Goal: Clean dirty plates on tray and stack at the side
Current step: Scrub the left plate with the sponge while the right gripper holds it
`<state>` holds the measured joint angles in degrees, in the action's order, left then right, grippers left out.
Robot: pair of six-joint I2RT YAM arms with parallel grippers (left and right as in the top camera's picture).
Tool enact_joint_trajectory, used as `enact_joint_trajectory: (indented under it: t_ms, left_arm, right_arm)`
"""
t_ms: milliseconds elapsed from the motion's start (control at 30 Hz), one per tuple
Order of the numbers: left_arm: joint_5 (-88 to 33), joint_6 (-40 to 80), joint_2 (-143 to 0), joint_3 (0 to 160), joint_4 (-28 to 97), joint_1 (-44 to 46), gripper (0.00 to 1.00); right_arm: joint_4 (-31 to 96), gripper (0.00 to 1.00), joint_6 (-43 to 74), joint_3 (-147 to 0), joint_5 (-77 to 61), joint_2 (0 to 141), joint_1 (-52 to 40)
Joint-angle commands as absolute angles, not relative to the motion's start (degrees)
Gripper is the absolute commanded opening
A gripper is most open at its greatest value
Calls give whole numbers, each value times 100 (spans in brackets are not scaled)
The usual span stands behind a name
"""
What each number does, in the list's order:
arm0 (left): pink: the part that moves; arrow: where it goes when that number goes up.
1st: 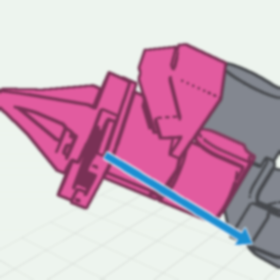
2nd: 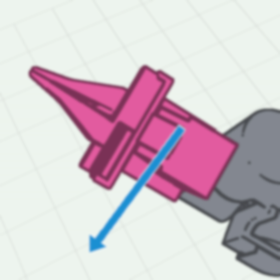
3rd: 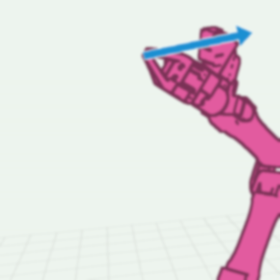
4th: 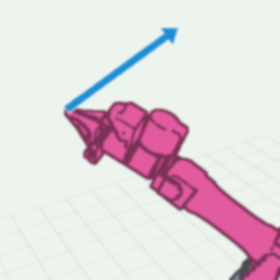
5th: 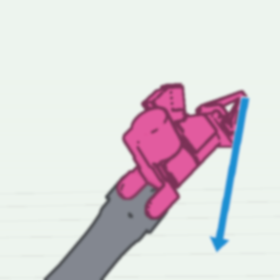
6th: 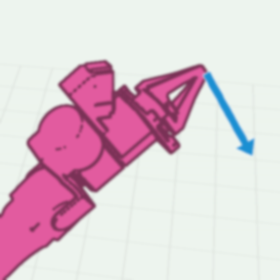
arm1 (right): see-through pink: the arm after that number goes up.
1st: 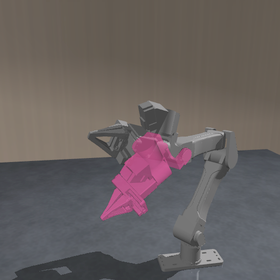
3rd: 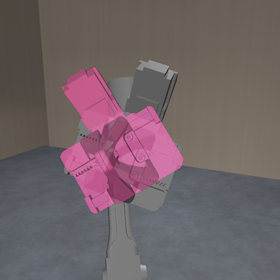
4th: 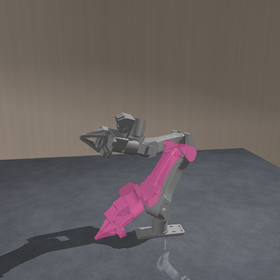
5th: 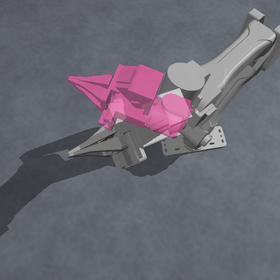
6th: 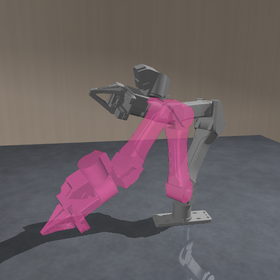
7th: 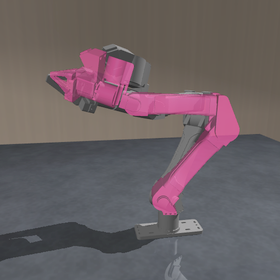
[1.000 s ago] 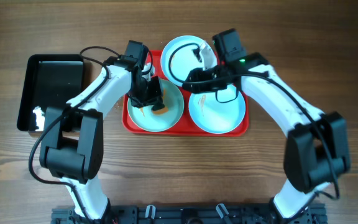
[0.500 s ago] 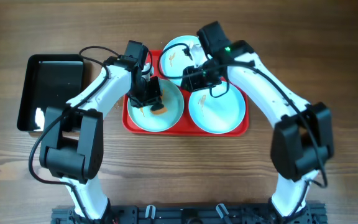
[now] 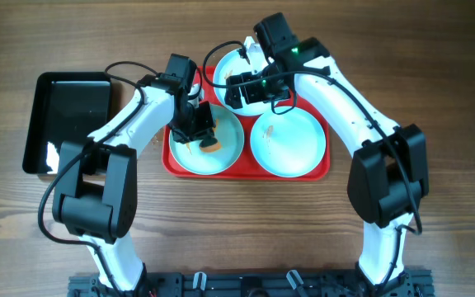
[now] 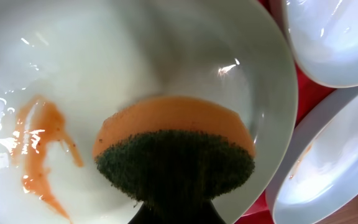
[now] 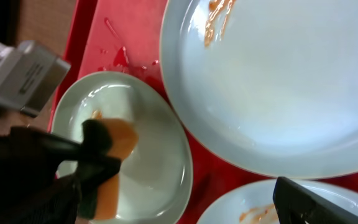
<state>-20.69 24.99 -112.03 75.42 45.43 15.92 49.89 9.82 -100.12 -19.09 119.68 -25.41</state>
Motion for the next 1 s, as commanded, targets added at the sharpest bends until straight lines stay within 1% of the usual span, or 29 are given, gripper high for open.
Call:
enact_joint_trajectory:
  t_ms: [0,33,133,167,200,233,267,367,433,467,500,567,767,833,967]
  left_arm:
    - [-1817,2580,-11253,7500,4602,1592,4]
    - [-1796,2580,-11253,7500,4604,1592,4]
    - [-1791,2580,-11253,7500,4595,1592,4]
    - [-1789,2580,-11253,7500,4591,1592,4]
    - [-1787,2578,-11253,7500,4589,1592,4]
    - [-1787,2580,-11253,7500,4589,1590,4]
    - [-1789,2580,-11253,7500,4589,1590,4]
    - [-1789,2578,-11253,7500,4591,1590,4]
    - [-1789,2578,-11253,7500,4598,1592,4]
    - [-1789,2580,-11253,7500,4604,1592,4]
    - [-1789,2578,-11253,7500,4606,1590,4]
    - [-1787,2578,-11253,7500,4609,1590,4]
    - [-1789,2578,-11253,7500,4609,1590,4]
    - [-1787,2578,-11253,7500,4604,1590,4]
    - [-1726,2580,-11253,7500,4604,1590,4]
  right_arm:
    - [4869,100,1048,-9701,-1658,11983,-2569]
    - [4880,98,1052,-9701,-1653,11981,-2569]
    - [4858,66,1070,-9703,-1656,11979,-2569]
    - [4864,57,1070,-9703,-1675,11981,-2569]
    - [4864,54,1059,-9699,-1673,11981,-2569]
    - [4856,48,989,-9695,-1649,11987,-2571]
    - [4840,45,880,-9692,-1651,11994,-2571]
    - [4757,46,832,-9688,-1653,12068,-2571]
    - [4727,55,836,-9666,-1651,12143,-2571]
    - [4718,55,875,-9662,-1651,12195,-2591]
    - [4705,55,928,-9662,-1653,12274,-2622]
    - [4654,49,1046,-9662,-1673,12429,-2663]
    - [4630,48,1061,-9662,-1682,12742,-2676]
    - [4637,44,1052,-9662,-1706,12792,-2681]
    - [4628,42,1020,-9662,-1802,12805,-2751]
